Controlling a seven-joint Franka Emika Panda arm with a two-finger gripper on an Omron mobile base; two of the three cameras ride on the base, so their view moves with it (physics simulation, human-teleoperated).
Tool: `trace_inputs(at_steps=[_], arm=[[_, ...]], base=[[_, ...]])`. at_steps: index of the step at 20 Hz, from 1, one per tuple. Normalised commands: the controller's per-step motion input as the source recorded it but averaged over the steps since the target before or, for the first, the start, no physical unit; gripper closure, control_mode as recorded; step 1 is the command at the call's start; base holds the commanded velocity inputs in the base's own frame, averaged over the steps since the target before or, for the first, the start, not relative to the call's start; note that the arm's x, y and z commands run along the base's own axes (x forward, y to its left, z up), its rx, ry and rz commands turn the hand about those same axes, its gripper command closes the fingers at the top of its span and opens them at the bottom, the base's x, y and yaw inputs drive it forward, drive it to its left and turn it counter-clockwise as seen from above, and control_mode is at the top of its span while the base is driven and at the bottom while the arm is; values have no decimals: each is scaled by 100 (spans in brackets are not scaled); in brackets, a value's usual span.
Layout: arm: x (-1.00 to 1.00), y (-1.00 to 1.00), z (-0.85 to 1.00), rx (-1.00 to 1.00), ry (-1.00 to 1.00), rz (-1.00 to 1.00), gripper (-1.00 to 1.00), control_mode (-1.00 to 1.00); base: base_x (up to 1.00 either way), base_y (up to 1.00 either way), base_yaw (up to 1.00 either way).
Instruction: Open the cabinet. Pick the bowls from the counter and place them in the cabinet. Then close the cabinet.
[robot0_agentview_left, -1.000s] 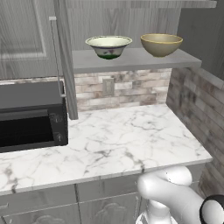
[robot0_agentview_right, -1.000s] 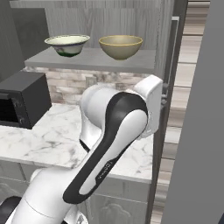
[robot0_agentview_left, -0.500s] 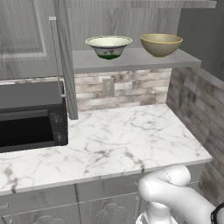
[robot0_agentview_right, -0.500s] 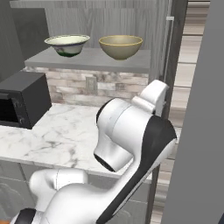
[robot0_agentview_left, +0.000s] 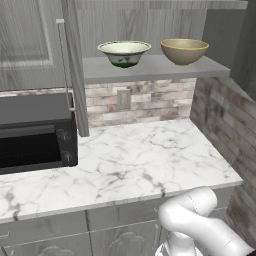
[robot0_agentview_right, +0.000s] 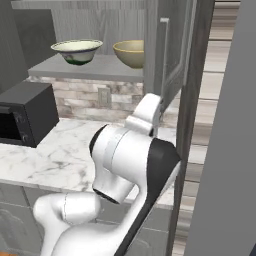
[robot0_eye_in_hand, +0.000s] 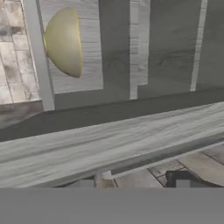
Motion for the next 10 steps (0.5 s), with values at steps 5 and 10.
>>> trace_inputs(at_steps=[5,10], arm=[[85,89,46,7,21,17,-100,-100],[92,90,53,10,28,19,-100,-100]], base=[[0,0,0],[0,0,0]])
